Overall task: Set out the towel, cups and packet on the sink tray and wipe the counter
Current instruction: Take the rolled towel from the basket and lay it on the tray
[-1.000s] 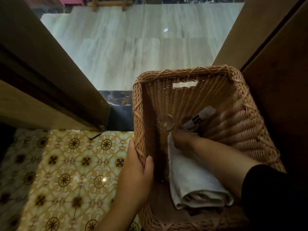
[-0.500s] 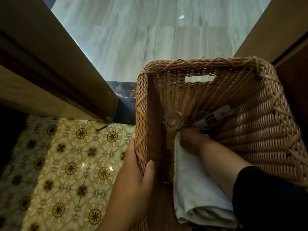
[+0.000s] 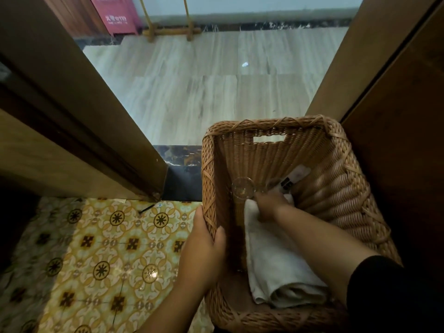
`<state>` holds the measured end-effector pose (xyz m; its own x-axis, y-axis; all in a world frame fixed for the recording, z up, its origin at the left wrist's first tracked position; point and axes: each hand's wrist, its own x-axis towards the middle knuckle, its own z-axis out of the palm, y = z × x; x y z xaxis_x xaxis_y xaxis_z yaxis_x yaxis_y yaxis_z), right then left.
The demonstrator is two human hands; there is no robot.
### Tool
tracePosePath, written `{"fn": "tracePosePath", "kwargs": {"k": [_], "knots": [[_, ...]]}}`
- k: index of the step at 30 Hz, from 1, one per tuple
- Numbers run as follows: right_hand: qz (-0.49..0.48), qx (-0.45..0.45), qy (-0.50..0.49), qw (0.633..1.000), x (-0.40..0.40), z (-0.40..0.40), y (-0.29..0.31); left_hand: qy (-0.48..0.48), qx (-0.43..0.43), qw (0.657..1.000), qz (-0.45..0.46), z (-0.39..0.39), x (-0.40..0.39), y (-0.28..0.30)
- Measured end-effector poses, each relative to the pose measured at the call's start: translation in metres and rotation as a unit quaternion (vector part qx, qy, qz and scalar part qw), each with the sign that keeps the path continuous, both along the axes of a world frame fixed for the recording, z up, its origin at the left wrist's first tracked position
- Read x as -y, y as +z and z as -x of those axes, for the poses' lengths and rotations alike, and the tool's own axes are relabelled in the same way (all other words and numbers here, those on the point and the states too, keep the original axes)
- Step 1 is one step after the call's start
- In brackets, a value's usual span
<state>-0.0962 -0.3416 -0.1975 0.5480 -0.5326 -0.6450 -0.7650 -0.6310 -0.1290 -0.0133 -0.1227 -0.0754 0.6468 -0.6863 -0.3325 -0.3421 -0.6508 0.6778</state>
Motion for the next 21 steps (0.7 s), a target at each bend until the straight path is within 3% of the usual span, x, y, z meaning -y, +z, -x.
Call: {"fn": "tracePosePath", "kwargs": {"k": [4,10,15,21], "knots": [[0.135,0.029,0.058,0.989,0.010,0.002,0.072,-0.009,-0.017,1.000,-0.005,-0.001,-0.002,0.005],[0.276,0.146,0.026,0.950,0.005,0.027,0.225,-0.019,-0.080,0.997,-0.007,-0.005,-0.005,0.016],[0.293,0.275,-0.002,0.916,-0.042,0.081,0.325,-0.027,-0.111,0.993,-0.008,-0.011,-0.004,0.016],[0.380,0.339,-0.059,0.859,-0.100,0.140,0.385,-0.035,-0.121,0.992,0.004,-0.012,-0.003,0.010]]}}
